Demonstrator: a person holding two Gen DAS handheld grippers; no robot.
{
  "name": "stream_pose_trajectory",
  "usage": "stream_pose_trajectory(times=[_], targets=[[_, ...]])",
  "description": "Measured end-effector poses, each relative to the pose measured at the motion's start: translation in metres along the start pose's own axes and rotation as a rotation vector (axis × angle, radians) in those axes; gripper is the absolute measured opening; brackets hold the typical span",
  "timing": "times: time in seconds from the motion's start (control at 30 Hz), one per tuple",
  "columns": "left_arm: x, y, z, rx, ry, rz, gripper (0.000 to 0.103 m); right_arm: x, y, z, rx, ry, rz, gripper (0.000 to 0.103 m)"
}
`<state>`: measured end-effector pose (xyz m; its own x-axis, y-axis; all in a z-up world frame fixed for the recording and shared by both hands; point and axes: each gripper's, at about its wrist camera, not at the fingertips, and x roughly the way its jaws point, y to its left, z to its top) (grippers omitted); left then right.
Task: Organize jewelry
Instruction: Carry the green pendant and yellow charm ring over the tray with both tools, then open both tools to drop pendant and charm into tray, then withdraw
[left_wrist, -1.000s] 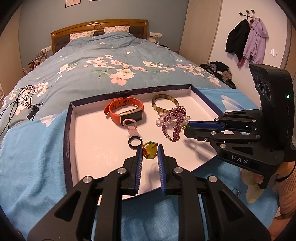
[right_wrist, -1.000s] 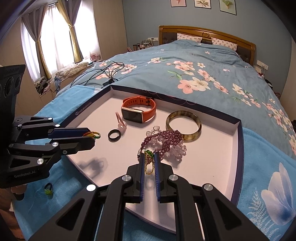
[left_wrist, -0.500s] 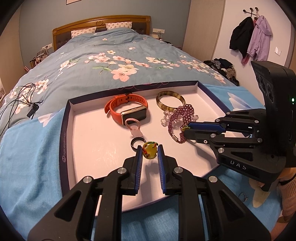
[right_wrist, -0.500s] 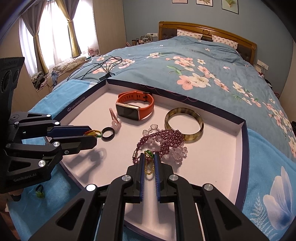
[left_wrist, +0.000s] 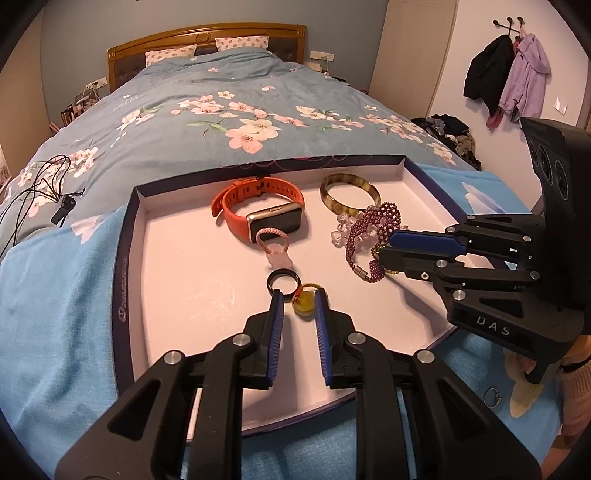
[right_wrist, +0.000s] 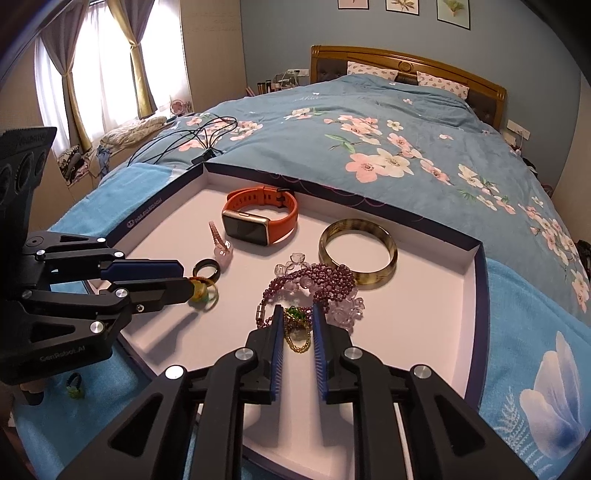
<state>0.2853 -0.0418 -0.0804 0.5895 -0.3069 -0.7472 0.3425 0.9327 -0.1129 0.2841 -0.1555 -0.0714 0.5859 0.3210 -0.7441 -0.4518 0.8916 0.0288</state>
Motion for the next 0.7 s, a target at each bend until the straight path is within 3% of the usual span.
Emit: stream_pose_trajectory(times=[0.13, 0.4, 0.57, 0.7], targets=[[-0.006, 0.001, 0.001, -0.004, -0.020, -0.003, 0.019, -0.010, -0.004, 0.000, 0.022, -0.022, 0.012, 0.019], [-0.048, -0.001, -0.005, 0.030, -0.109, 0.020, 0.032, -0.040, -0.006, -0.007, 0.049, -0.075, 0.041, 0.028], [-0.080, -0.002, -0.026, 0.055, -0.145, 0.018, 0.036, -0.064, -0.004, -0.020, 0.063, -0.109, 0.074, 0.033], [-0.100, -0.001, -0.053, 0.068, -0.143, 0.006, 0.041, -0.081, -0.001, -0.036, 0.071, -0.121, 0.099, 0.043]])
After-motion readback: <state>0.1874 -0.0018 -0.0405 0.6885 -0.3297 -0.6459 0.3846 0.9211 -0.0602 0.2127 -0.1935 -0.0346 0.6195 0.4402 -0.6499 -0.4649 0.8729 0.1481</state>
